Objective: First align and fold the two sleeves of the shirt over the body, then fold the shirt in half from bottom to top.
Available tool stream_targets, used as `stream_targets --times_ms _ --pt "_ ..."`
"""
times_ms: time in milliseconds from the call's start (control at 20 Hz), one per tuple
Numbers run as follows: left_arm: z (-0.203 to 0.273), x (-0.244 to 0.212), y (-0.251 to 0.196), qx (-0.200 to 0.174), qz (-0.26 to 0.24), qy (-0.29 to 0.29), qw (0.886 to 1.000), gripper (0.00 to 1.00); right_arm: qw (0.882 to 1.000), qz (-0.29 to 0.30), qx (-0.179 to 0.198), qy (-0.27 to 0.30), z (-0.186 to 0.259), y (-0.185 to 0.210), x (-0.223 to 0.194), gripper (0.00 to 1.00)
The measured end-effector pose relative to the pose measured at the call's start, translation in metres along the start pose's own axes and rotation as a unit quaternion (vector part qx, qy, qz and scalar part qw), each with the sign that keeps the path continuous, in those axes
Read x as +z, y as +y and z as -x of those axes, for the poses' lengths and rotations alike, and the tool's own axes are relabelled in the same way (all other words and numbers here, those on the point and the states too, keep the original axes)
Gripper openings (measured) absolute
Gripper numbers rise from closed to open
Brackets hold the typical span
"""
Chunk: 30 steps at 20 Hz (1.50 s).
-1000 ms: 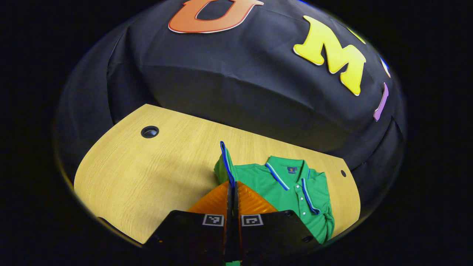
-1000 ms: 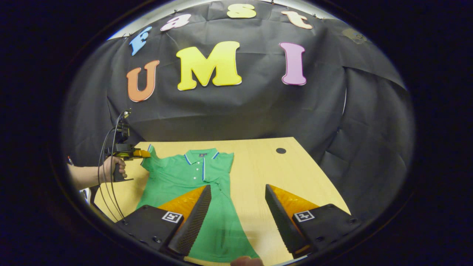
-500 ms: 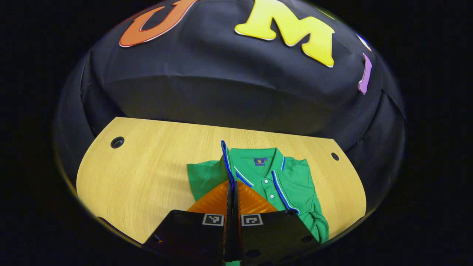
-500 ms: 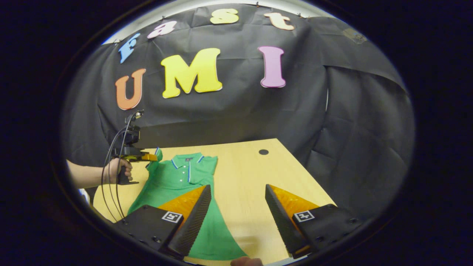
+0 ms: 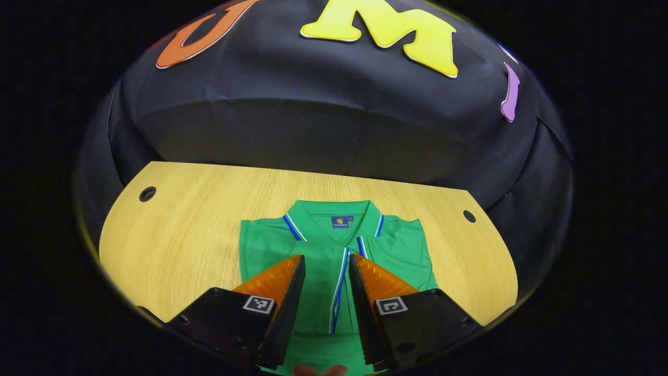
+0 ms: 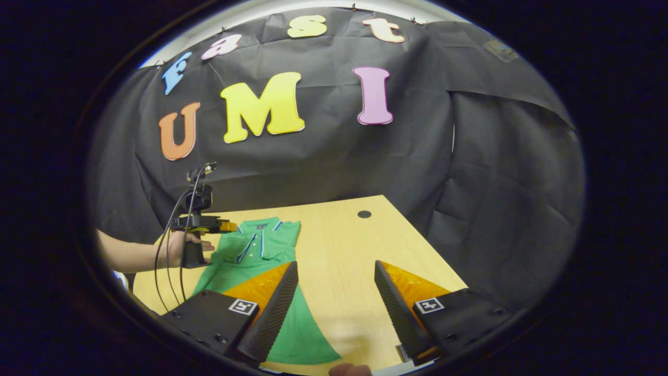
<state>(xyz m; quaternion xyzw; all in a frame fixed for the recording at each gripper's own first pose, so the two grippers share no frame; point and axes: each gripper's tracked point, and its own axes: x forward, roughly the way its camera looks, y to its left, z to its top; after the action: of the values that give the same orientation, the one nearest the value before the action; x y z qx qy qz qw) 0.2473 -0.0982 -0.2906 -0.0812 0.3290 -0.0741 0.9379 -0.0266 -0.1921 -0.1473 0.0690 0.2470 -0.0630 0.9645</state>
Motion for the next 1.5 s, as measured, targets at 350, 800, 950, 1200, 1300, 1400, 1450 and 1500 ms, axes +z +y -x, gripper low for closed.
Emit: stream_targets --times_ms 350,800,950,1200,1300,1400,1450,1500 --pt "0.085 0.022 0.036 0.049 -0.009 -0.062 0.997 0.97 0.997 0.037 0.070 -0.020 -0.010 0.050 0.007 0.93" --pt "0.228 -0.040 0.044 0.039 -0.039 -0.082 0.995 0.99 0.982 0.082 0.172 0.009 -0.030 0.094 -0.010 0.93" --pt "0.258 -0.085 0.061 0.041 -0.052 -0.058 0.996 0.99 0.978 0.100 0.177 0.033 -0.027 0.088 -0.033 0.94" --pt "0.292 -0.170 0.083 0.029 -0.061 0.022 0.997 1.00 0.971 0.119 0.175 0.107 -0.009 0.069 -0.097 0.91" --pt "0.301 -0.204 0.088 0.022 -0.061 0.056 0.996 1.00 0.968 0.127 0.168 0.137 -0.002 0.057 -0.126 0.91" --pt "0.305 -0.235 0.089 0.010 -0.069 0.086 0.994 1.00 0.961 0.151 0.160 0.167 0.004 0.043 -0.161 0.91" --pt "0.307 -0.250 0.089 0.005 -0.073 0.099 0.992 0.99 0.956 0.161 0.159 0.186 0.007 0.038 -0.178 0.94" --pt "0.310 -0.263 0.086 -0.003 -0.074 0.113 0.991 1.00 0.951 0.165 0.160 0.205 0.010 0.034 -0.197 0.94"
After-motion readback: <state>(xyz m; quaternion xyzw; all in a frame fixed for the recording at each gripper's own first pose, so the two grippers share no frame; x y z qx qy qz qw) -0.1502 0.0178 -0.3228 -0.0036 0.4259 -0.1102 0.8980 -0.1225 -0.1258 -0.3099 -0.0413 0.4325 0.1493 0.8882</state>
